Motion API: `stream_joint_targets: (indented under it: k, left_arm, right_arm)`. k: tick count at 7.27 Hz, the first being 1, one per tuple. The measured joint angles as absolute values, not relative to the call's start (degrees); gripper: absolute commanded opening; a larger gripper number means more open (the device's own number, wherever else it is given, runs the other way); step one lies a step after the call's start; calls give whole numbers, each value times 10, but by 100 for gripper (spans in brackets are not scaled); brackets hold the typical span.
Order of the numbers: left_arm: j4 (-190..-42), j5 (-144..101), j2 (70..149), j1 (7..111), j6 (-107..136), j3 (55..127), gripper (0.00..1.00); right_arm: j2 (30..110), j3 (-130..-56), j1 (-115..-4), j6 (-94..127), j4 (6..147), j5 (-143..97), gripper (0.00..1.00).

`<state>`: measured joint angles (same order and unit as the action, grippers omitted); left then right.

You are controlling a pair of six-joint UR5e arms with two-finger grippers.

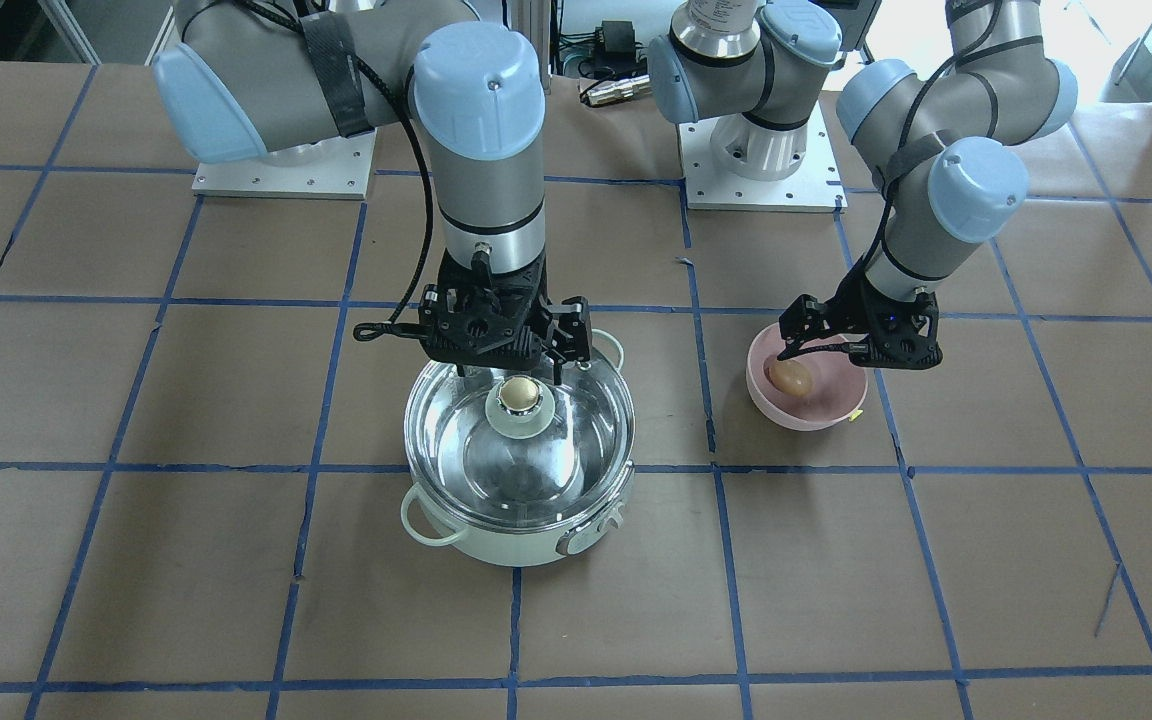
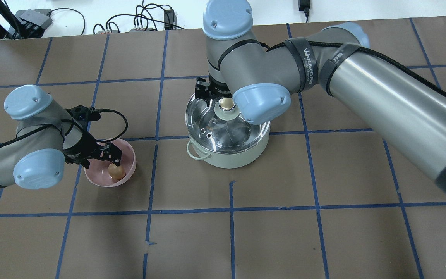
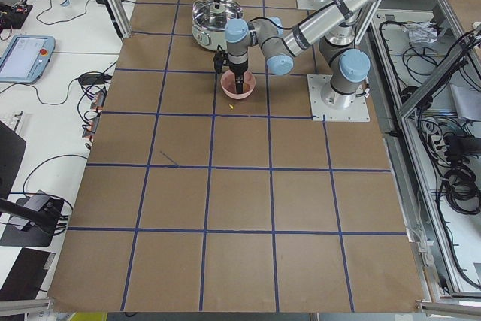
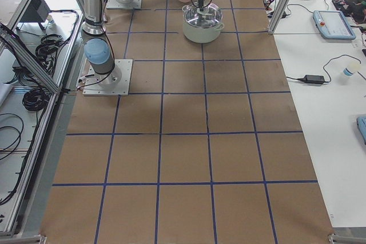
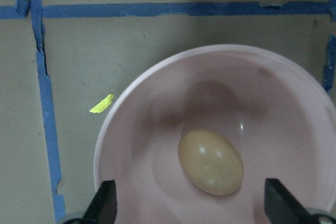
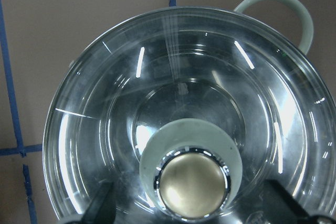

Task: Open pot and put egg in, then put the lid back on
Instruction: 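Grasp the glass lid knob with the right gripper while the left descends, then lift the glass lid off the pot and carry it away with the right gripper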

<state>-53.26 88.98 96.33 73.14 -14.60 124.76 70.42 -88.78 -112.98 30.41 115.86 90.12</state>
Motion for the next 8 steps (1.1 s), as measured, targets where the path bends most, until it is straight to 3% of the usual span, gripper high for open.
stream_joint_targets:
  k: [1,2,3,8]
  left_arm:
    - [-529,890,969,737,-133,1248,99]
    - [-527,890,972,741,-128,1248,99]
    - [-527,890,973,743,-126,1247,99]
    - [-527,891,979,744,-123,1247,98]
  right_arm:
    - [700,-888,-1130,304,1161,901,83]
    - [697,-889,-1130,303,1162,902,58]
    - [694,-889,-1130,301,1162,902,43]
    - [699,-883,-1126,292,1158,912,32]
